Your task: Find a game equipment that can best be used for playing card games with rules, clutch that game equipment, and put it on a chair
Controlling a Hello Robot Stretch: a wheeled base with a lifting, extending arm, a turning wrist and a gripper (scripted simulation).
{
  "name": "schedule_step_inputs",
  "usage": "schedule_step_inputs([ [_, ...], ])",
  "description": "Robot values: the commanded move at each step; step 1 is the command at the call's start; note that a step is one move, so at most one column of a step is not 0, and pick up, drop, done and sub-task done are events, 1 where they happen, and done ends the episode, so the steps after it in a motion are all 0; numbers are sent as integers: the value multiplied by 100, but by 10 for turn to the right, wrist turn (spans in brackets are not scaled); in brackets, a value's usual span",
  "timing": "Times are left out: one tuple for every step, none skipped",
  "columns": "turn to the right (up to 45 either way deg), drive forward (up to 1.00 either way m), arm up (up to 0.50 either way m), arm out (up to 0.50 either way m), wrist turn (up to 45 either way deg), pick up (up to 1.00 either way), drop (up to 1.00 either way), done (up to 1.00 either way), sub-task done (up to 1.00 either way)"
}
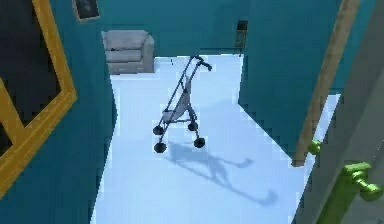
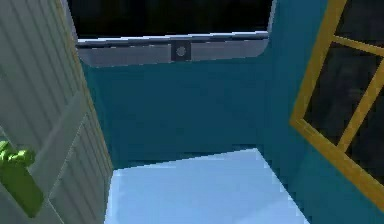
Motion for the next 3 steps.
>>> schedule_step_inputs([
  [0,60,0,0,0,0,0,0,0],
  [270,0,0,0,0,0,0,0,0],
  [0,100,0,0,0,0,0,0,0],
])
